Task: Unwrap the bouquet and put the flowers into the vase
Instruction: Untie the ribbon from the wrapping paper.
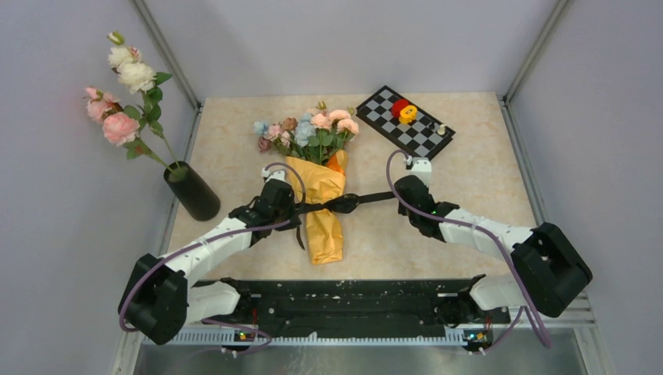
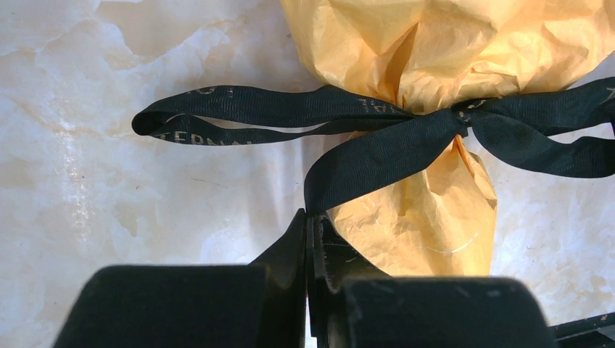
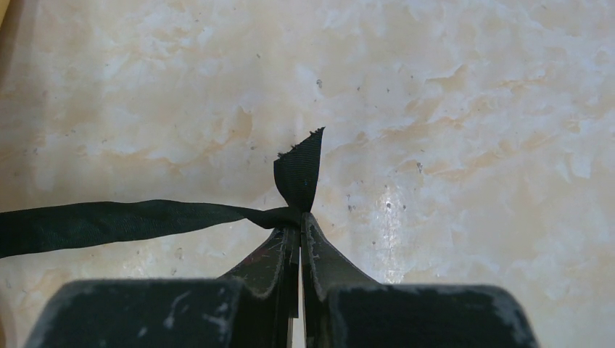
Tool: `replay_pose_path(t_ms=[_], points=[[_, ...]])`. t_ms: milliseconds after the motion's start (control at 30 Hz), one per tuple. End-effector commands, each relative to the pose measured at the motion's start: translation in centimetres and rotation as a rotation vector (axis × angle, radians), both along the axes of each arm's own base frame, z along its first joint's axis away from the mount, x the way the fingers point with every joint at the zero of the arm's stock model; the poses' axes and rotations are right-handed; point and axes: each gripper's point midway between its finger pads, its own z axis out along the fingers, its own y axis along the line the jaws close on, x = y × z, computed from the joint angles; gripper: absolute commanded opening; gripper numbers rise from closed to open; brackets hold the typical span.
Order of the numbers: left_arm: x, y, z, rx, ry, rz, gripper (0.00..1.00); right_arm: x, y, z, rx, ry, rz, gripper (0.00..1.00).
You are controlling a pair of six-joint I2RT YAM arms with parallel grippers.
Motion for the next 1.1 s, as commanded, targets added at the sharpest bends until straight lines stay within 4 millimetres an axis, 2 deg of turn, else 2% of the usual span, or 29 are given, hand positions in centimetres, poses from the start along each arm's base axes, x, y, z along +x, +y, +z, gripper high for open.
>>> replay_pose_path(t_ms=[0, 367, 1067], points=[[1.3, -0.7, 2.6, -0.036, -0.063, -0.009, 0.00, 1.5, -0.1, 1.4, 0.015, -0.054, -0.047, 0.00], [1.3, -0.3, 3.2, -0.072, -0.059, -0.002, 0.00, 1.6, -2.1, 0.8, -0.035, -0.057, -0.107, 0.00], [1.2, 1.9, 2.9, -0.051, -0.045, 0.042, 0.00, 1.6, -3.2, 0.6, 0.022, -0.048, -0.132, 0.00]])
